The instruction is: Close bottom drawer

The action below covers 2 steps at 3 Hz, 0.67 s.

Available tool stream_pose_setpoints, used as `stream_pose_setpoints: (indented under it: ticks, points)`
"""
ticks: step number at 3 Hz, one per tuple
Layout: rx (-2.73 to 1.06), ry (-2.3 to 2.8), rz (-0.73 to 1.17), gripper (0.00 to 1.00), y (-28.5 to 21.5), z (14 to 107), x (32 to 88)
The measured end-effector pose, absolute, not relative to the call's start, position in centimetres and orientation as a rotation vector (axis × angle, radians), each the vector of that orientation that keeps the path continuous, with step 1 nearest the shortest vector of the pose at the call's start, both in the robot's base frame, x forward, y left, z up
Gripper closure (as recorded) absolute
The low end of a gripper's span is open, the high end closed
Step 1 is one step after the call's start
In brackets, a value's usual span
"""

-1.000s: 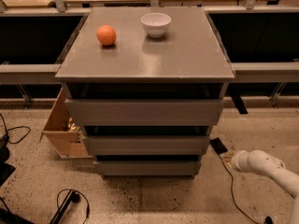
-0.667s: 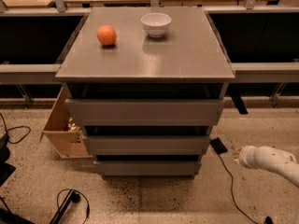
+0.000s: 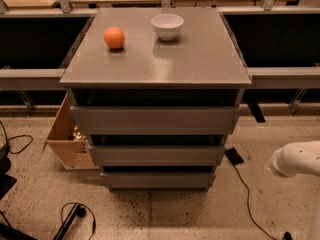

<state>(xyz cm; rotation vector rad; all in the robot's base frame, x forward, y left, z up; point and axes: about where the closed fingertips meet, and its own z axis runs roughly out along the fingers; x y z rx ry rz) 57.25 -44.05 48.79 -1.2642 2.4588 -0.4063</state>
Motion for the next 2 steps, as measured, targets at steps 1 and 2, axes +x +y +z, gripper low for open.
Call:
stream_pose_setpoints:
  ticks: [1,2]
  points:
    - [-1.151,2.55,-0.471,1.0,-43.3,55.5,51.5]
    - [-1.019,2.492,-0.512,1.0,-43.0,59.5,47.2]
